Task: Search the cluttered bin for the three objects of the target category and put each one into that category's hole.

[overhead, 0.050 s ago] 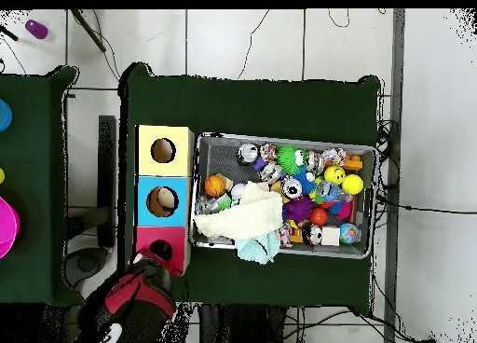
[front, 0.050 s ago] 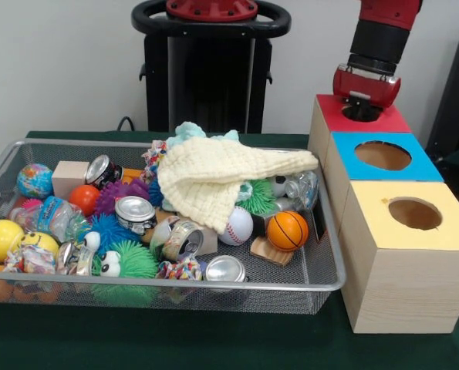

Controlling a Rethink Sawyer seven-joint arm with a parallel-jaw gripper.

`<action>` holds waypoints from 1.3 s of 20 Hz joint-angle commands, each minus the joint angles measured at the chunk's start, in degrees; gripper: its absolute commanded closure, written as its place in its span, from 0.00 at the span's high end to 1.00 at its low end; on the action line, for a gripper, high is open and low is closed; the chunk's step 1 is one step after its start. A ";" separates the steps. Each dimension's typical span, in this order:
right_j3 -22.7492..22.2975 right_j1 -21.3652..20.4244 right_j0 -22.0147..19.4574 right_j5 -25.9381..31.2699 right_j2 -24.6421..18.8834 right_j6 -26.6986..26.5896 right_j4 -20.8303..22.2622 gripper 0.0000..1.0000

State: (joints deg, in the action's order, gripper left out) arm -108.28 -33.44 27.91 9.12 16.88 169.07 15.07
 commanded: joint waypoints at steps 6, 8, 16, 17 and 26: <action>0.98 -3.82 -7.61 18.35 -10.73 -10.41 3.32 1.00; 1.54 -3.45 -7.69 18.14 -11.19 -9.93 4.17 1.00; 1.82 -4.76 -8.87 21.64 -14.06 -7.82 1.27 1.00; 1.91 -5.01 -9.06 22.26 -14.46 -7.84 1.00 1.00; 1.43 -6.11 -10.22 24.19 -16.03 -7.25 0.90 1.00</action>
State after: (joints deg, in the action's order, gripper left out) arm -107.10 -38.22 19.16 21.58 7.28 169.05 15.99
